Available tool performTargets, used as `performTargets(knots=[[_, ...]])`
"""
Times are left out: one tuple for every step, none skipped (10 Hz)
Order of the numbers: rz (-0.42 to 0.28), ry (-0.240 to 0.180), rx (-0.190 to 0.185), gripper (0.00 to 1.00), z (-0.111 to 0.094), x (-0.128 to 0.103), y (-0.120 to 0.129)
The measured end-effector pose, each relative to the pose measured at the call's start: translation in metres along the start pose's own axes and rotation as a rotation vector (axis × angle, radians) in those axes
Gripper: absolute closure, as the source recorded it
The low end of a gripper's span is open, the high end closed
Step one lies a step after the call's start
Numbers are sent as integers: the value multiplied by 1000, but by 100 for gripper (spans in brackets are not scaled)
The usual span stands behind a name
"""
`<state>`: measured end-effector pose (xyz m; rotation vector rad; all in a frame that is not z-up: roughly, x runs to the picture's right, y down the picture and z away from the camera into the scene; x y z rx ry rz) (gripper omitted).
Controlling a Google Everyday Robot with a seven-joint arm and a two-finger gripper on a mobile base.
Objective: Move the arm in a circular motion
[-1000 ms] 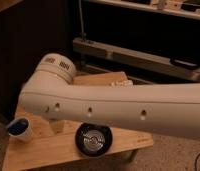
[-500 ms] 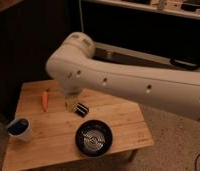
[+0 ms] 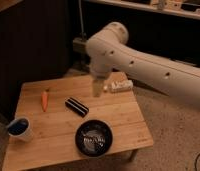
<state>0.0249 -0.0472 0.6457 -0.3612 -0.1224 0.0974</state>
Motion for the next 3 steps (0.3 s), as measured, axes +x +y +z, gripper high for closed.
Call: performTargets(knots=[[51,19,-4,20,4,31,-6],[111,41,-11,20,7,66,-7],[162,54,-18,20,9,95,-4]])
